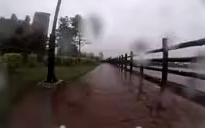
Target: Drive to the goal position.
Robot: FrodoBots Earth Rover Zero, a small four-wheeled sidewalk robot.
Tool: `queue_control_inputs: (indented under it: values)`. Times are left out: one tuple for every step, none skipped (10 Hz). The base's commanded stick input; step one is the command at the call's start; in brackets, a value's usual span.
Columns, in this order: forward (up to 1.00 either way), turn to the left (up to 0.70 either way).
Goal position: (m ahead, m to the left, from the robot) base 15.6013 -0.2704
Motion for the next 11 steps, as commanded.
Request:
queue_control_inputs:
  values:
    - [1.00, 0.00]
    - [1.00, 0.00]
    - [1.00, 0.00]
    - [1.00, 0.00]
    - [1.00, 0.00]
    - [1.00, 0.00]
    - [1.00, 0.00]
    - [1.00, 0.00]
    - [1.00, 0.00]
    - [1.00, 0.00]
    - [1.00, 0.00]
